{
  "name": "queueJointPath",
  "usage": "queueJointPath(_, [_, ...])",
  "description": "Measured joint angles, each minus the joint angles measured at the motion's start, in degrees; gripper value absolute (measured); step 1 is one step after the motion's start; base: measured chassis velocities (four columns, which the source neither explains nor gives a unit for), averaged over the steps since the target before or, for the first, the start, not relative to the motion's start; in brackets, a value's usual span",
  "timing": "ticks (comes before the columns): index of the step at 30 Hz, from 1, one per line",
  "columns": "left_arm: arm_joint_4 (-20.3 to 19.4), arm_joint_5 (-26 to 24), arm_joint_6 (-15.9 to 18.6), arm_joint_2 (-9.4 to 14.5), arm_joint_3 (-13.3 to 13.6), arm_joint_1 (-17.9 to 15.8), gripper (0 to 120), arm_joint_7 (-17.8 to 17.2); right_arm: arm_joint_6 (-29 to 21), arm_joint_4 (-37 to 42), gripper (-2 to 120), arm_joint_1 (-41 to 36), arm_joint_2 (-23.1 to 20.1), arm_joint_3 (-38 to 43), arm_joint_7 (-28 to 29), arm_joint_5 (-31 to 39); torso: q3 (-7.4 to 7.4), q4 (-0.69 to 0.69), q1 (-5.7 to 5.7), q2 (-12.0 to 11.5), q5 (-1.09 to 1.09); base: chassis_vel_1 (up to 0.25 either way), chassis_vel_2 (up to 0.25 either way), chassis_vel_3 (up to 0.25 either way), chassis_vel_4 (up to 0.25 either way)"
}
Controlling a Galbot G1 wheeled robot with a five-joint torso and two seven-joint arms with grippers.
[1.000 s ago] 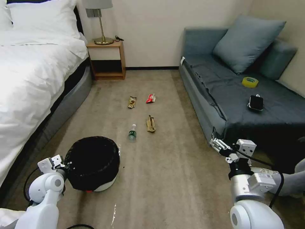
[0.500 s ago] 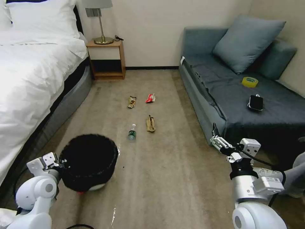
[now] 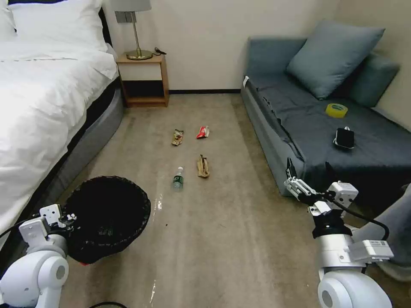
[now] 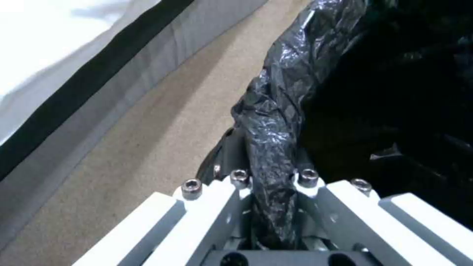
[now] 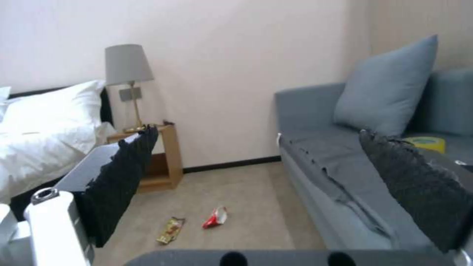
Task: Pick up the trash bin, then pick up the garbage on the floor and place it into the trash bin.
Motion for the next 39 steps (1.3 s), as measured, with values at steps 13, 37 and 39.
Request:
queueJointPath(13, [-0.12, 0.79, -0.06, -0.79, -0.7, -0.05, 2, 0.67, 3.22, -1.98, 100, -0.38, 0.24, -0.84, -2.56, -0.46, -0.01, 0.0, 0.0, 0.01, 0.0, -0.004, 0.004, 0.001, -0.005])
queueJointPath(37, [2.08, 0.51, -0.18, -0.85, -2.05, -1.79, 2, 0.81, 3.53, -2.89, 100, -0.06, 0.22, -1.64, -4.08, -0.74, 0.0, 0.0, -0.01, 0.01, -0.02, -0.199, 0.207, 0.199, -0.194])
queueJointPath(39, [2.18, 0.48, -0.18, -0.91, -2.04, -1.87, 2, 0.82, 3.53, -2.94, 100, -0.05, 0.21, -1.69, -4.12, -0.8, 0.0, 0.0, 0.0, 0.01, 0.0, -0.228, 0.231, 0.211, -0.234])
